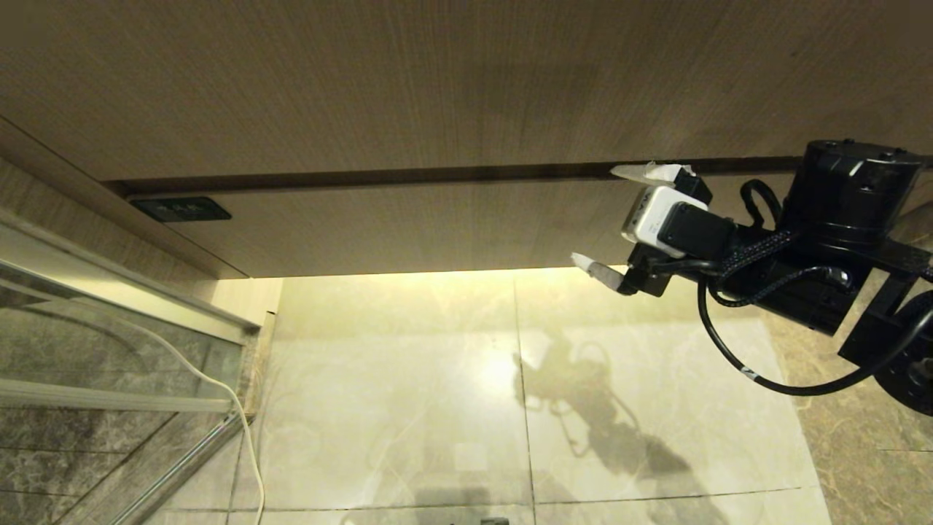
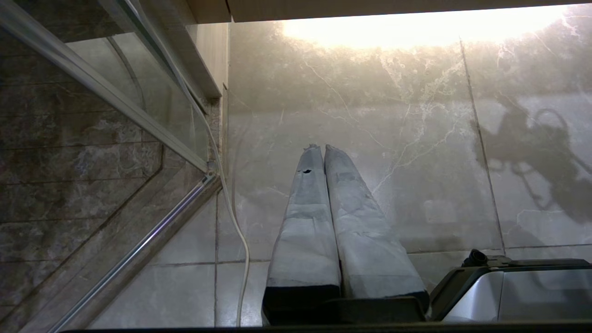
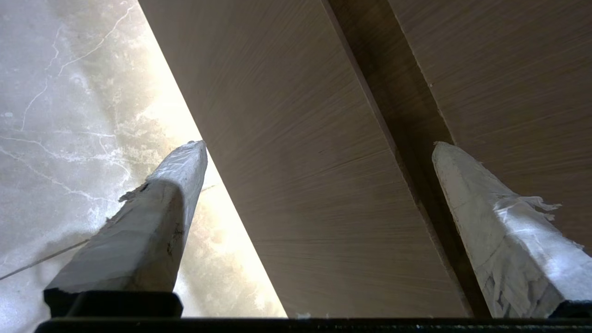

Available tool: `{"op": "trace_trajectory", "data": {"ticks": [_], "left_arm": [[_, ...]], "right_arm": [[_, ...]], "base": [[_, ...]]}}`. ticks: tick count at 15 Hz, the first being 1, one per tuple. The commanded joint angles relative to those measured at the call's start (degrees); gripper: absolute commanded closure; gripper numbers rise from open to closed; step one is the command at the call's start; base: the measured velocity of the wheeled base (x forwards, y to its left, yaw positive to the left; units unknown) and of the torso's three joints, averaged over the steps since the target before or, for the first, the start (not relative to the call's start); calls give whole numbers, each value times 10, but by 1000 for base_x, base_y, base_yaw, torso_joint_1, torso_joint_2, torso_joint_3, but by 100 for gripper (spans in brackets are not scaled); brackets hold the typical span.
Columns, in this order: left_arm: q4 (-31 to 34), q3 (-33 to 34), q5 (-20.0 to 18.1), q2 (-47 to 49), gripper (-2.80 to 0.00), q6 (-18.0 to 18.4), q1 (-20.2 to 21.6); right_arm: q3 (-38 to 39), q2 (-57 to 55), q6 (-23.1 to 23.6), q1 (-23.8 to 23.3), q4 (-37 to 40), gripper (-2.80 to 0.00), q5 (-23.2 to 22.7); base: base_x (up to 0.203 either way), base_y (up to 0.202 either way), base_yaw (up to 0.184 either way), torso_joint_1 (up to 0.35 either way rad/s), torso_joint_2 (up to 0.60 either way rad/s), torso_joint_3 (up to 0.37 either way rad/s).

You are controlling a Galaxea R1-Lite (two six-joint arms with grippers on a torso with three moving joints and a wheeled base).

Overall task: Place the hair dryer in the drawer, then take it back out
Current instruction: Pull open the drawer

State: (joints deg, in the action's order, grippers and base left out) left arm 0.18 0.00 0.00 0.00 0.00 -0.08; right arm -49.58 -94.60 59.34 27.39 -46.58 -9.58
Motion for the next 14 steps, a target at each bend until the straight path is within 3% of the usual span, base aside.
{"op": "trace_trajectory", "data": {"ticks": [1, 3, 6, 14], "left_arm": [[0, 1, 0, 0, 0, 0, 0], [0, 1, 0, 0, 0, 0, 0], [0, 1, 0, 0, 0, 0, 0], [0, 1, 0, 0, 0, 0, 0]], "right_arm": [[0, -1, 3, 0, -3, -280, -1], [-7, -8, 18, -9, 1, -280, 1], [-39, -87, 89, -78, 14, -280, 8], [-65, -115, 99, -83, 18, -280, 19]], "base": [[0, 0, 0, 0, 0, 0], [0, 0, 0, 0, 0, 0], [0, 0, 0, 0, 0, 0], [0, 0, 0, 0, 0, 0]]}}
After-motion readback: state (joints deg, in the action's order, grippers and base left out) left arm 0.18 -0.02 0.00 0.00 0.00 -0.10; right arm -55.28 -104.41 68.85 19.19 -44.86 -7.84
